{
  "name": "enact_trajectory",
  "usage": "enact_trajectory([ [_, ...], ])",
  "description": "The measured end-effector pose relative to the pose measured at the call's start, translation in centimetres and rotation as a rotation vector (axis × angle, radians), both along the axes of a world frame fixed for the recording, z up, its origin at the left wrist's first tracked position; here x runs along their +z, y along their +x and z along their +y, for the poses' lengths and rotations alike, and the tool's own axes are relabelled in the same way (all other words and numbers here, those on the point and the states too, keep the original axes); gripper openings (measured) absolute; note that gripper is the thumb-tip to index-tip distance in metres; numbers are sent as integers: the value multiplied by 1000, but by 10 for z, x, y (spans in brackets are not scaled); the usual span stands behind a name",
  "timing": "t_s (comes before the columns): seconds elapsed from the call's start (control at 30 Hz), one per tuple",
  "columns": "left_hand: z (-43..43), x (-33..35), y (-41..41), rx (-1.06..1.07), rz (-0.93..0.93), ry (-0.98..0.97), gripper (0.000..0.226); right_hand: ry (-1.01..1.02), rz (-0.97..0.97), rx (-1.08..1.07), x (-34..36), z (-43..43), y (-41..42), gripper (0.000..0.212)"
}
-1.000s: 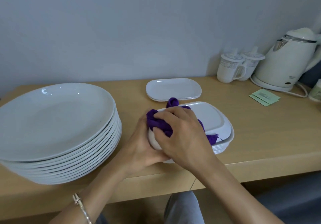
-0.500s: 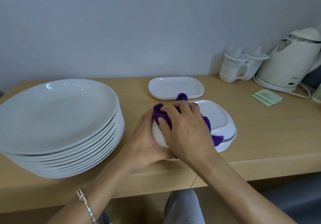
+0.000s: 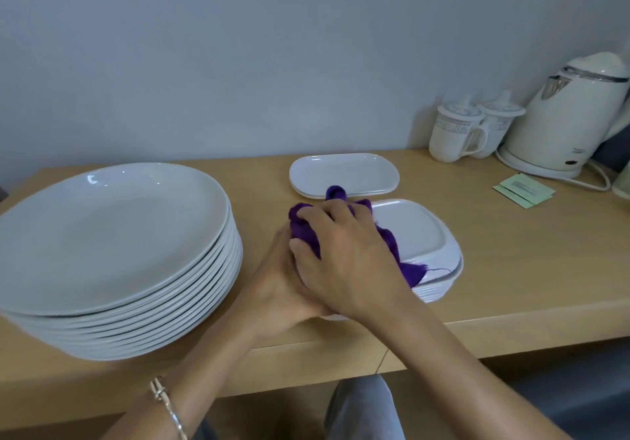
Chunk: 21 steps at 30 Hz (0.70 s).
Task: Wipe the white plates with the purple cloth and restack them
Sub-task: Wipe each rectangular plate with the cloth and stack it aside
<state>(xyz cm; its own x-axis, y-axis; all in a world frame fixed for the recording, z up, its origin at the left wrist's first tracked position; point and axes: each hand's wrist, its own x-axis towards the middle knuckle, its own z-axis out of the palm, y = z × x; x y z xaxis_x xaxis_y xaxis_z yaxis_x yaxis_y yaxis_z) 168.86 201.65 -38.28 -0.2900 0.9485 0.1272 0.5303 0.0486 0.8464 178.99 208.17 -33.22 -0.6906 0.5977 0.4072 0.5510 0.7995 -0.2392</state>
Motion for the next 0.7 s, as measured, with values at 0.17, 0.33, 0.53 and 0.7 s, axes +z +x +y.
enact_trajectory([
  [0.17, -6, 0, -4, 21, -125, 49, 100, -127, -8, -21, 4, 36, 16, 38],
  [0.33, -4, 4, -6, 36, -110, -48, 101, -304, 35, -257, 19, 91, 49, 31],
  [0.53, -2, 7, -4, -31, -123, 8, 103, -146, -59, 23, 13, 48, 0, 36],
  [0.7, -5, 9, -3, 0, -56, 11, 99, -204, -4, -18, 12, 57, 8, 34],
])
